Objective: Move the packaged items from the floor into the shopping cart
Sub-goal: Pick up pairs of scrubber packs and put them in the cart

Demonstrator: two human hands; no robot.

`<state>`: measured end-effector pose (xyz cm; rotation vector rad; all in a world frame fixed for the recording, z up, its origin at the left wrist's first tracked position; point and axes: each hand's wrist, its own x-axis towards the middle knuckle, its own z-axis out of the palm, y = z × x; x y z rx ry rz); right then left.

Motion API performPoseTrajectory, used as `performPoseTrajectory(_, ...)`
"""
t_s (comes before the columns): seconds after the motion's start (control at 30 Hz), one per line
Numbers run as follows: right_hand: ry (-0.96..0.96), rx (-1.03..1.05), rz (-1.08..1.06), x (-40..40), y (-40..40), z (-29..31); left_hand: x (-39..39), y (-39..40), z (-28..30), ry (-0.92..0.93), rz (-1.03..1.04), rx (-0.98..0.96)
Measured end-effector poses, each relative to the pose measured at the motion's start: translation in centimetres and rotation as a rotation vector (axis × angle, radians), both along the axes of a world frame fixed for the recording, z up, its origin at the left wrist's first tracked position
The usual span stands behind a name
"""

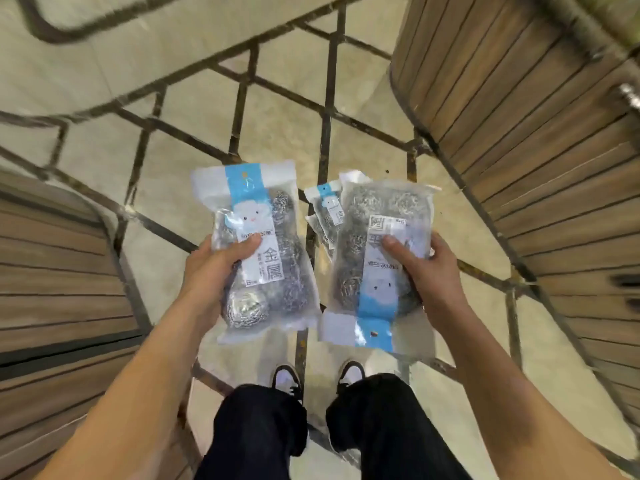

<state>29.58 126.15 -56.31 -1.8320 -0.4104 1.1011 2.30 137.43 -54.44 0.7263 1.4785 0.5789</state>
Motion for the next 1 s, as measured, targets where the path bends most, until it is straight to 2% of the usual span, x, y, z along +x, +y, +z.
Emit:
performPoseTrajectory(0.1,-0.060,0.090,0.071,2.0,0.2,10.3,1.8,-0.4,11.5,0.009,-0.064,0.094)
performPoseTrajectory(0.23,-0.036,0.204,-0.038,3.4,-0.6,22.1,4.5,-1.6,24.3,-0.013,-0.145,0.185)
performPoseTrajectory(0.43,-0.134,0.316,-0.117,6.2,-3.2,34.4,8.5,-3.1,37.5,-0.091,-0.233,0.320)
performPoseTrajectory(0.6,-0.236,0.388,-0.268,8.2,-6.3,41.4,11.5,-3.5,43.8,-0.188,-0.376,0.450)
performPoseTrajectory(0.7,-0.289,0.408,-0.394,8.3,-9.2,44.4,13.4,-4.0,46.2,-0.236,-0.471,0.464)
performPoseTrajectory(0.8,-0.353,0.394,-0.540,7.9,-12.7,46.4,15.6,-4.8,47.6,-0.282,-0.593,0.477)
performPoseTrajectory(1.0,-0.377,0.310,-0.879,4.6,-23.0,47.5,20.9,-9.4,48.1,-0.430,-0.894,0.388)
